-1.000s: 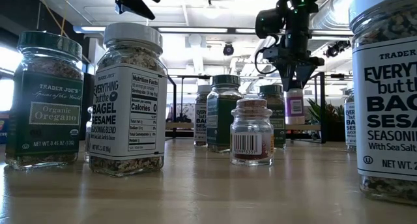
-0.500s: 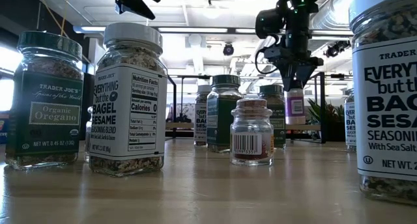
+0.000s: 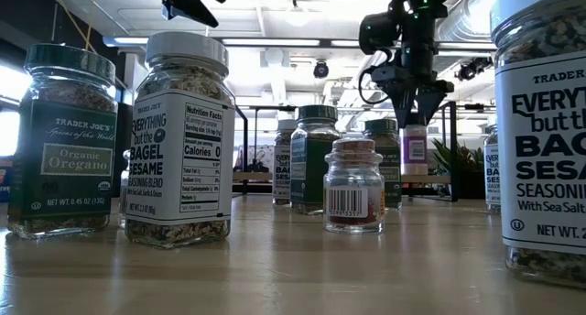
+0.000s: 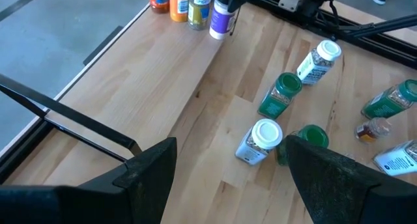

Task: Shelf spices
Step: Put the black spice bottle on the shelf and align with the other black spice bottles

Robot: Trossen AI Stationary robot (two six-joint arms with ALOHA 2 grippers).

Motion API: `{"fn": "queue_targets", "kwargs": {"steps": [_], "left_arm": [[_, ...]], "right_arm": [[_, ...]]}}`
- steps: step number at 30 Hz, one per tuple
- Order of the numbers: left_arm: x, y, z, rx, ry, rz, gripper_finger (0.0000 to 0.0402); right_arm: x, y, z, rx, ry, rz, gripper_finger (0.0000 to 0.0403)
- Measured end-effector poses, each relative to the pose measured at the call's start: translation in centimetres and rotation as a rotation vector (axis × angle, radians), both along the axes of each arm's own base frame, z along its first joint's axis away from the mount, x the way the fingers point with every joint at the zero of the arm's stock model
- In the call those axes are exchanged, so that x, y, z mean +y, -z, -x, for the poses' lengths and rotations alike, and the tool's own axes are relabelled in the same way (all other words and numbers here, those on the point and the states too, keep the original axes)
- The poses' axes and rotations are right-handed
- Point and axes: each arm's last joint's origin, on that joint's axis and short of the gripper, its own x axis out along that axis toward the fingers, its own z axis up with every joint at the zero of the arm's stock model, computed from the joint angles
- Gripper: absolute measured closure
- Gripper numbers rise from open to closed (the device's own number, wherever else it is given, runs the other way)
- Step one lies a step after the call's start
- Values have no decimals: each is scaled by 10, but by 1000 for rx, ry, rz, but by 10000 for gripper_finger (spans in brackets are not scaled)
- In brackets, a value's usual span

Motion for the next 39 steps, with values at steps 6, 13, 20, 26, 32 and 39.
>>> {"fn": "queue_targets", "kwargs": {"steps": [6, 13, 20, 26, 32, 39], "left_arm": [[0, -2, -1, -20, 0, -4, 119], [0, -2, -1, -20, 0, -5, 119], [0, -2, -1, -20, 0, -5, 119], [0, -1, -1, -19, 0, -5, 119], [0, -1, -1, -19, 0, -4, 119], [0, -1, -1, -18, 0, -5, 119]], "right_arm": [[2, -7, 3, -22, 14, 21, 114], [4, -18, 11, -33, 36, 88, 114], [8, -32, 18, -68, 47, 131, 114], [7, -60, 17, -138, 35, 177, 114], [21, -72, 10, -385, -301, -167, 140], [37, -39, 10, -228, -338, -235, 233]]}}
